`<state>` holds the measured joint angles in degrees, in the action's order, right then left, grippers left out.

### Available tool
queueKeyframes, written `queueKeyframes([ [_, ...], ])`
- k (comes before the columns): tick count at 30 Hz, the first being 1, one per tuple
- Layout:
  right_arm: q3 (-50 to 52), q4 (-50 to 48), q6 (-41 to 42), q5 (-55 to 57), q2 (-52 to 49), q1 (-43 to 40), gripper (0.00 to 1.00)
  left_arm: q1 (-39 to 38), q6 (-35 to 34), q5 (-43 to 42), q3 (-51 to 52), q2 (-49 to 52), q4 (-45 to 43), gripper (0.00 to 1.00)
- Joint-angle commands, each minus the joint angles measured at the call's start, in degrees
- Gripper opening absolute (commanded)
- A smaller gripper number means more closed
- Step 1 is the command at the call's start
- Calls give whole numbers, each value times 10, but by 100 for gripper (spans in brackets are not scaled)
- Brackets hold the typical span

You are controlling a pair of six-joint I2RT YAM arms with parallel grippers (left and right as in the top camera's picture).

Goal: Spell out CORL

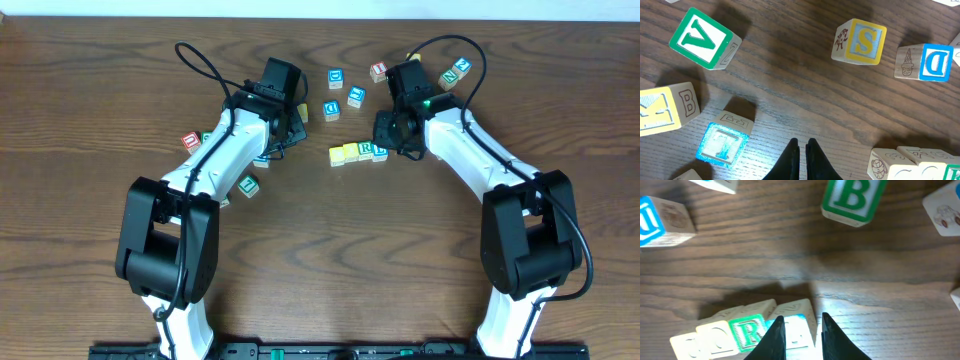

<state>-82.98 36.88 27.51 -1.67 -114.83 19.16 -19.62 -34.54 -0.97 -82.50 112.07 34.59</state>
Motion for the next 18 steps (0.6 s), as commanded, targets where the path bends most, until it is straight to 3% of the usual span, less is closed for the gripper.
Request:
queueKeyframes([
  [1,-6,9,10,13,-10,3,19,1,-3,1,8,-7,3,7],
  [18,-20,94,-10,-49,38,13,18,2,0,2,7,-7,3,7],
])
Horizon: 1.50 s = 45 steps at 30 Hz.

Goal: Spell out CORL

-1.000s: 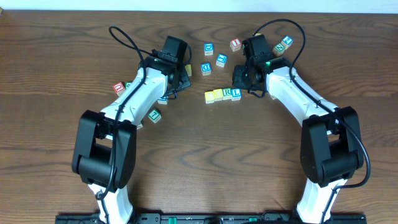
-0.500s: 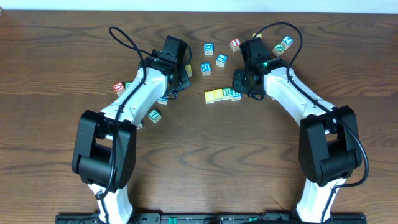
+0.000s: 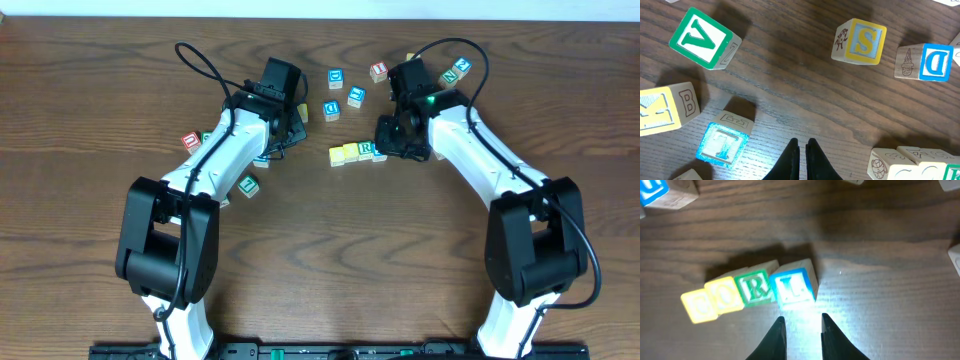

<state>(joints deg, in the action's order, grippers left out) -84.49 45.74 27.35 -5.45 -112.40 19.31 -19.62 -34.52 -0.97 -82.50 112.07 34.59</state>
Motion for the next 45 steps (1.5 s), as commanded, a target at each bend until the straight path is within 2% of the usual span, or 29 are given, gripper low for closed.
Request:
queueKeyframes([
  [1,-1,6,-8,-12,13,15,18,1,0,2,7,-7,3,7],
  [14,46,10,9,13,7,44,17,1,0,2,7,-7,5,8],
  [16,46,2,9,16,2,43,15,1,0,2,7,-7,5,8],
  [20,46,-20,9,26,-4,43,1,1,0,2,8,-7,5,7],
  [45,47,-44,9,74,-32,39,1,1,0,2,7,-7,5,8],
])
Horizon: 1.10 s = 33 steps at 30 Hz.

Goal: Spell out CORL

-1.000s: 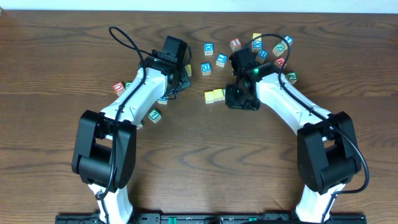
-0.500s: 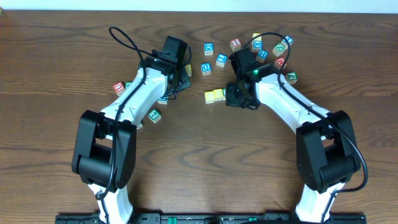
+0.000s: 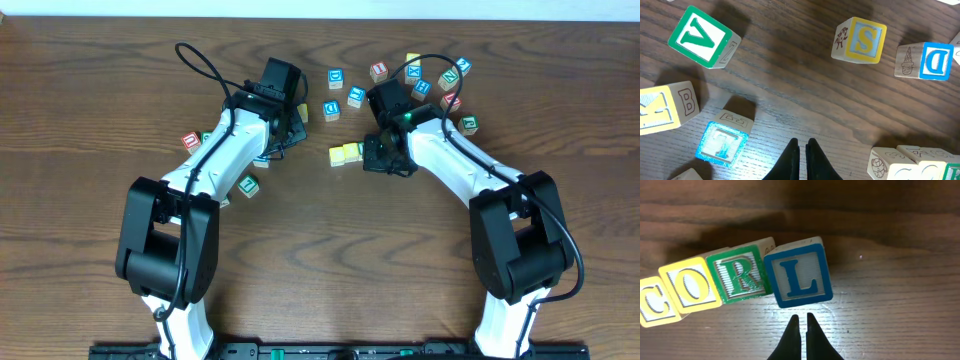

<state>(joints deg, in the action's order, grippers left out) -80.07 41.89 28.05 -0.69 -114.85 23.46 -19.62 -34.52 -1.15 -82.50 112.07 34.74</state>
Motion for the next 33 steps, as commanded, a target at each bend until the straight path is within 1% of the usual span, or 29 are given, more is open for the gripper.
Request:
queueKeyframes([
  [1,2,-8,2,30,-8,-2,1,1,0,3,7,-7,4,7],
  [22,2,-33,-12,33,-13,-3,1,1,2,3,7,-7,4,8],
  [26,-12,-32,-24,31,5,-5,1,1,2,3,7,-7,3,7],
  [30,-20,-31,-24,32,41,-19,2,0,1,3,7,-7,3,7],
  [33,-20,-28,-17,31,49,-35,2,-6,-2,3,8,-7,2,7],
])
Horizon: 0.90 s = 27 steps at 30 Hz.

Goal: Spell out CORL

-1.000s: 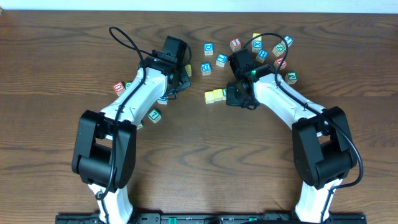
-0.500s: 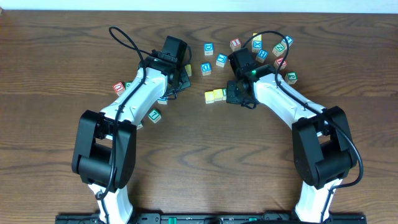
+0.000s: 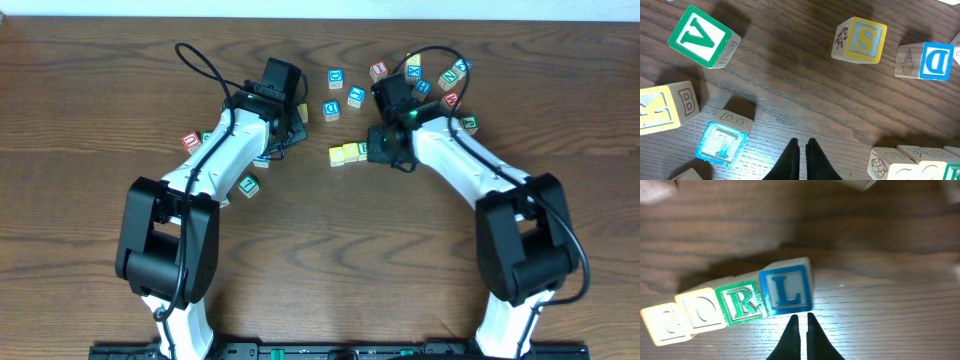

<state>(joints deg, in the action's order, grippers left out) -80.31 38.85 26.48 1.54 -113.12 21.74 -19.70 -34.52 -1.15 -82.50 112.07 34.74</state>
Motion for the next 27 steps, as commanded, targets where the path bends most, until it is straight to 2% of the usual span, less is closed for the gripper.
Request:
queueKeyframes([
  [1,-17,5,2,8,32,-21,1,-9,-3,3,8,-7,1,8],
  [9,-5,-17,29,7,-1,-34,1,-38,-19,3,8,-7,-19,7],
  [23,-5,-43,52,9,-42,-33,1,-39,-70,2,8,21,-18,8],
  [27,-5,-46,52,9,-42,-33,2,-45,-76,-30,8,33,-38,8],
])
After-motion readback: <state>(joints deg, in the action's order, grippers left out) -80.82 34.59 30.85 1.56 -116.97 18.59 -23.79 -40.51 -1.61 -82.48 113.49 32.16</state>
